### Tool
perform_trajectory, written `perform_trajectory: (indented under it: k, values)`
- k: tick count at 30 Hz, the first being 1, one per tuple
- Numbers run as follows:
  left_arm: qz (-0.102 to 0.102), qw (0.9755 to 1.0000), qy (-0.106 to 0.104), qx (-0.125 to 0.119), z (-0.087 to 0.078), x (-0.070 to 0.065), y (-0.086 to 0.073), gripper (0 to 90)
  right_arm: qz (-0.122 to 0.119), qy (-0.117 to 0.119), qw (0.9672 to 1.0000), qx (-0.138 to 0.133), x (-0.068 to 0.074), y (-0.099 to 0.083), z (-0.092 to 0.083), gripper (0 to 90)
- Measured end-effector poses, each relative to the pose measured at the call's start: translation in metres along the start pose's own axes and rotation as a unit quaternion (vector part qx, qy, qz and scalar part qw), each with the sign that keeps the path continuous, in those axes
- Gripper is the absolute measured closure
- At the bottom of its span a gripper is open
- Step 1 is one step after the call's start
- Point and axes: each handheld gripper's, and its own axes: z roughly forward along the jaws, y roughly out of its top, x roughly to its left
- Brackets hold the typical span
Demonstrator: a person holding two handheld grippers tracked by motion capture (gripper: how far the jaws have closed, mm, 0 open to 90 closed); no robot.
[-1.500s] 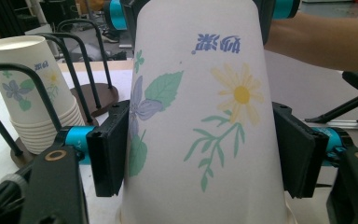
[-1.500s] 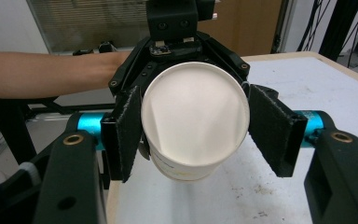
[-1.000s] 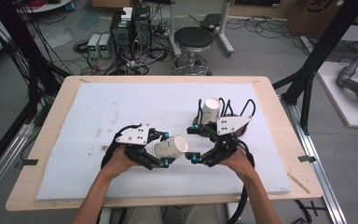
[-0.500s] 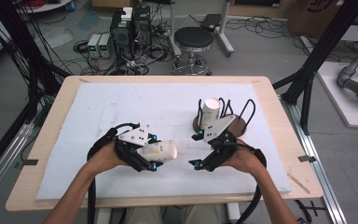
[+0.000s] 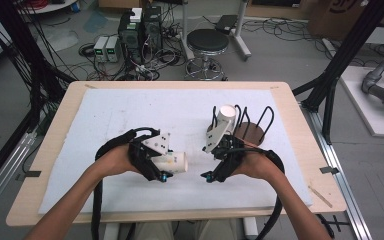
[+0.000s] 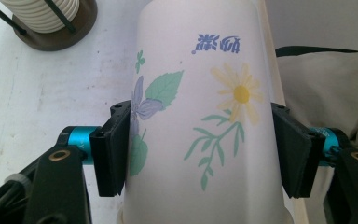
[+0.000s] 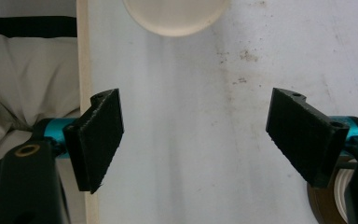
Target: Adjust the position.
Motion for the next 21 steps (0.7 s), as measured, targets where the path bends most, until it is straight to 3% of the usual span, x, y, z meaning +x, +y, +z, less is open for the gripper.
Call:
perform_trajectory:
  k: [12,21]
  values:
    - [0.004,1.0000,-0.009,-0.001,0.013,0.003,0.013,30.7,-0.020,0.010,0.9997,-0.011,-0.001,0.012,0.011,19.4]
    - [0.002,0.9999,-0.011,0.002,0.017,0.004,0.015,30.7,-0.018,0.011,0.9997,-0.011,-0.001,0.016,0.015,19.4]
